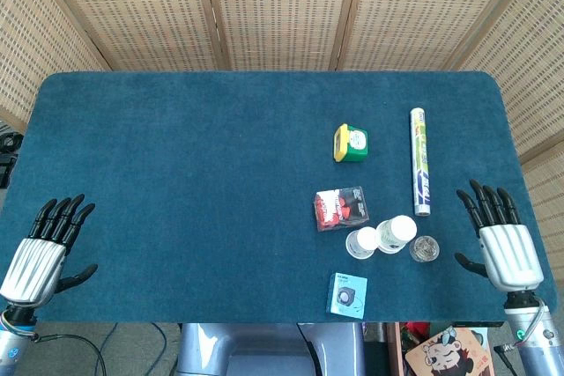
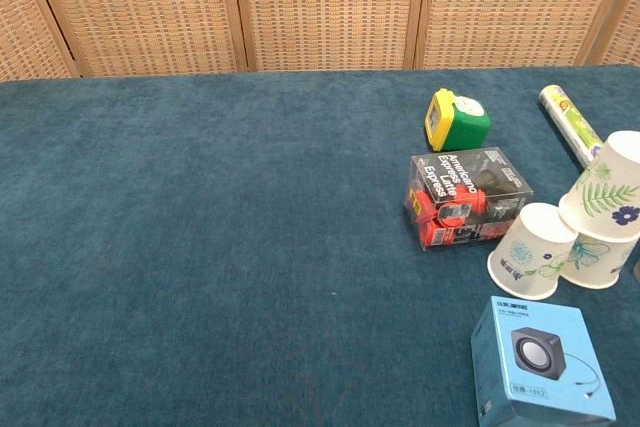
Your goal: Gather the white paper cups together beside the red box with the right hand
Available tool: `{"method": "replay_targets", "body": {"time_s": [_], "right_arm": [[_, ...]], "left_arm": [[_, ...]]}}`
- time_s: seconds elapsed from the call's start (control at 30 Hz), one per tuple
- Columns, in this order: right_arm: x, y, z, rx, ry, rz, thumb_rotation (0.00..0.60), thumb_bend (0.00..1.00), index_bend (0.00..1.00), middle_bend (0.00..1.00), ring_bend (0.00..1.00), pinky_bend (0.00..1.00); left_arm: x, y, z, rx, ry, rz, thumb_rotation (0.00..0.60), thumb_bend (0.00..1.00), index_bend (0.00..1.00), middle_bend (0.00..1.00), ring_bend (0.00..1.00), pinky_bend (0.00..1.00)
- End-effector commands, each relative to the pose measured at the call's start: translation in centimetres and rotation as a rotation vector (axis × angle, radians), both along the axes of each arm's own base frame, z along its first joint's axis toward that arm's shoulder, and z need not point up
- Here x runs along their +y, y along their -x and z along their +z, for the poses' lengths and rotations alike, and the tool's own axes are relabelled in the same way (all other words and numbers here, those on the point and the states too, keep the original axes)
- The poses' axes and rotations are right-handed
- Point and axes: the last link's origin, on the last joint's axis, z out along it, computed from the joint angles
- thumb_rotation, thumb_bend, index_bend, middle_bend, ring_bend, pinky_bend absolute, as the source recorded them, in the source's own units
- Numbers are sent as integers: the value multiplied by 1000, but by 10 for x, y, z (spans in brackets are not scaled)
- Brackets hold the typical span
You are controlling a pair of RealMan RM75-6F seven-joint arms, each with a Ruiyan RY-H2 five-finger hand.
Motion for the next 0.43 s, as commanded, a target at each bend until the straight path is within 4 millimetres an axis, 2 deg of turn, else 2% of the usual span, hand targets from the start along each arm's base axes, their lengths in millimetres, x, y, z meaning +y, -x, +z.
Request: {"method": "replay_targets", "body": {"time_s": [0.03,0.43], "right_arm": [[16,10,-11,-42,-7,4,600,121,75,0,0,0],[21,11,-21,-48,-9,23,600,121,69,0,0,0]], "left_arm": [[3,2,0,-3,1,9,600,179,0,0,0,0],[5,4,0,-8,-1,10,600,180,0,0,0,0]]}}
